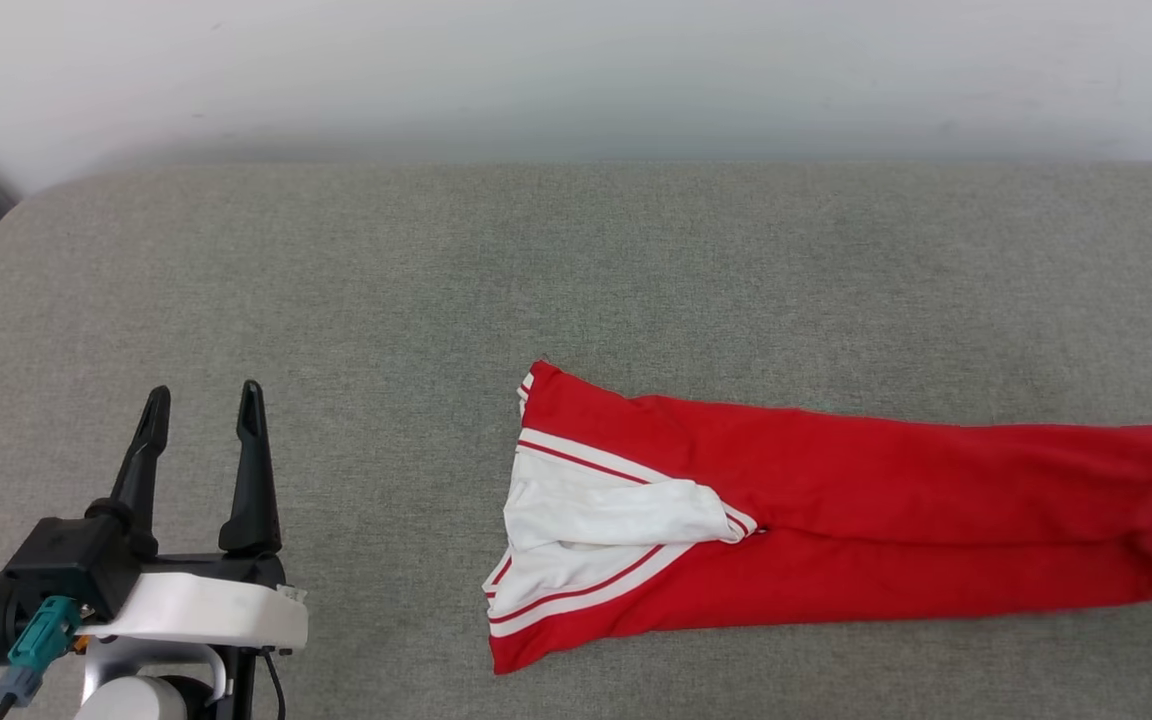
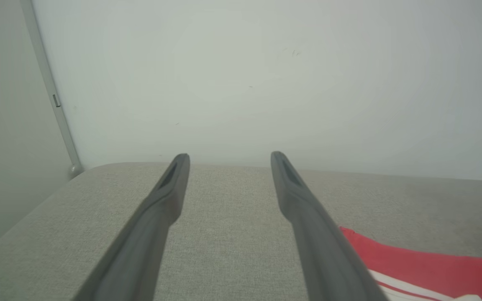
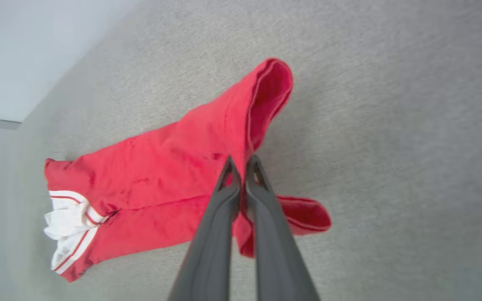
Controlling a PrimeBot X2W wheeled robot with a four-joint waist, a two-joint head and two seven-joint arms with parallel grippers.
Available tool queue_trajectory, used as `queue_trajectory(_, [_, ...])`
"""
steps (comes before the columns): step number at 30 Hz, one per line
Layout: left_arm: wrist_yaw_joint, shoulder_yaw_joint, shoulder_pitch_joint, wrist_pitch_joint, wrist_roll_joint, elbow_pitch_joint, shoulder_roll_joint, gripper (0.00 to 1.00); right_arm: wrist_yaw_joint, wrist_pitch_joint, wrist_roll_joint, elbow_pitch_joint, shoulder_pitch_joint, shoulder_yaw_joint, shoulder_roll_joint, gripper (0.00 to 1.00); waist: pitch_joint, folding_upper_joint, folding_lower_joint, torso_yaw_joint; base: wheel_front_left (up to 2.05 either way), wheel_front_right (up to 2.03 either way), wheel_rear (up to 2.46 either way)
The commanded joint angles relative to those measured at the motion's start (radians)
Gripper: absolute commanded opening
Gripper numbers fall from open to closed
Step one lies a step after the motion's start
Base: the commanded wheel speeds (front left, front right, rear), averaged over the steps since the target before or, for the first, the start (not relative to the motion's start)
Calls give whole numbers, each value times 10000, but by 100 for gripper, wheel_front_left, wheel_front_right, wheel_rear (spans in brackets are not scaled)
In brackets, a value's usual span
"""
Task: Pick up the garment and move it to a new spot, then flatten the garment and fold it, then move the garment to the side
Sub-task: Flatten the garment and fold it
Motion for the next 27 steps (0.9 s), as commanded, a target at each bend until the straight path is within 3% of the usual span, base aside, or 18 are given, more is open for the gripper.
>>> queue_trajectory(1, [38, 17, 93, -15, 4, -30, 35, 100, -3, 326, 319, -4, -187, -191, 445, 0, 7, 0, 0, -12, 0, 0, 0])
queue_trajectory(6, [43, 6, -29, -26, -5, -29, 42, 100, -3, 1871, 2132, -14, -670, -693, 1379, 0, 50, 0, 0, 23, 0, 0, 0])
queue_trajectory(10, [-8, -101, -166, -8, 7, 21, -3, 100, -2, 2336, 4295, 1066, -747, -74, 1484, 0, 83, 0, 0, 172, 0, 0, 0])
queue_trajectory(17, [-168, -342, -475, 57, -9, 156, -88, 100, -2, 878, 7093, 2639, -681, 2956, 1452, 0, 208, 0, 0, 563, 0, 0, 0])
queue_trajectory(23, [-280, -364, -751, -21, -34, 291, -104, 100, -2, -955, 8470, 3291, -1134, 5686, 1453, 0, 386, 0, 0, 977, 0, 0, 0])
queue_trajectory(27, [-333, -427, -914, -59, -50, 357, -212, 100, -2, -2127, 8774, 3601, -1454, 7088, 1444, 0, 502, 0, 0, 1246, 0, 0, 0])
